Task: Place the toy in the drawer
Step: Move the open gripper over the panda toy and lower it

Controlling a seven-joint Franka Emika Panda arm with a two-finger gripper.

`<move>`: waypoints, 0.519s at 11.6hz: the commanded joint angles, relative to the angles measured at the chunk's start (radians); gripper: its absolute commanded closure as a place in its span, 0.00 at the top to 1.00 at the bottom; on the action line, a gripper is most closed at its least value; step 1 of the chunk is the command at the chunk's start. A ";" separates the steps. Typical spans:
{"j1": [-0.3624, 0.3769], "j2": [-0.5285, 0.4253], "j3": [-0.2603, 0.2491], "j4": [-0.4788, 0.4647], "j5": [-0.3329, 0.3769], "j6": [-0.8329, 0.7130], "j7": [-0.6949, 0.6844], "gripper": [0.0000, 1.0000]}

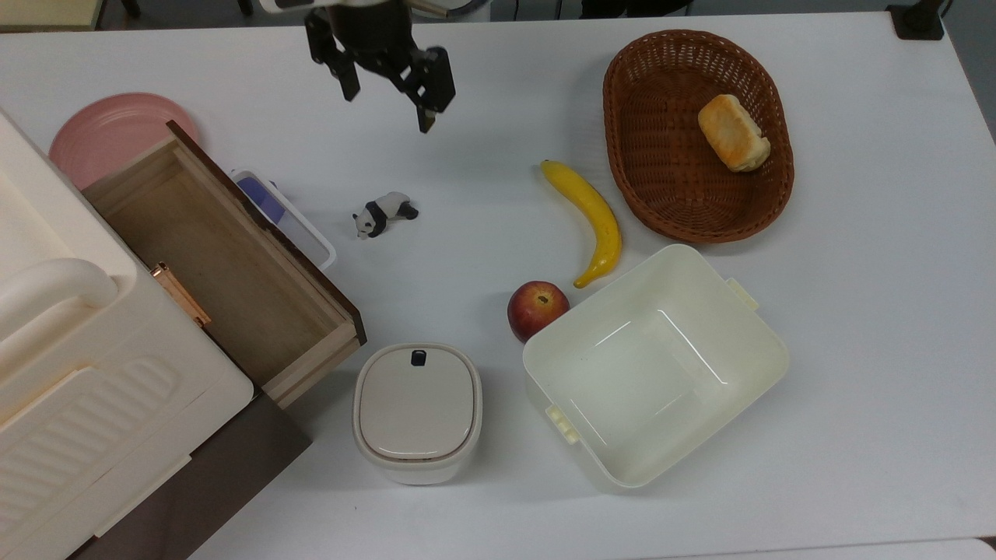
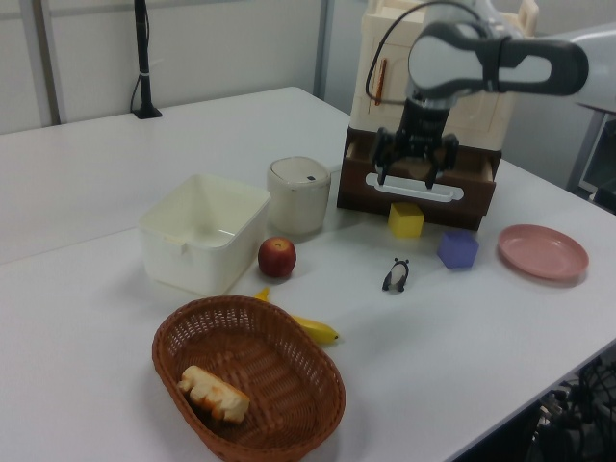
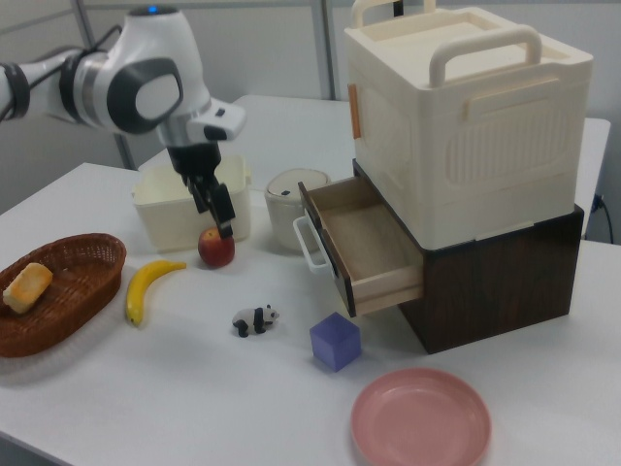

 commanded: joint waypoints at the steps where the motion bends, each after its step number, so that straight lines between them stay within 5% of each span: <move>1: 0.015 -0.051 0.002 -0.174 -0.019 0.147 0.086 1.00; 6: 0.006 0.111 0.000 -0.162 -0.060 0.219 0.100 1.00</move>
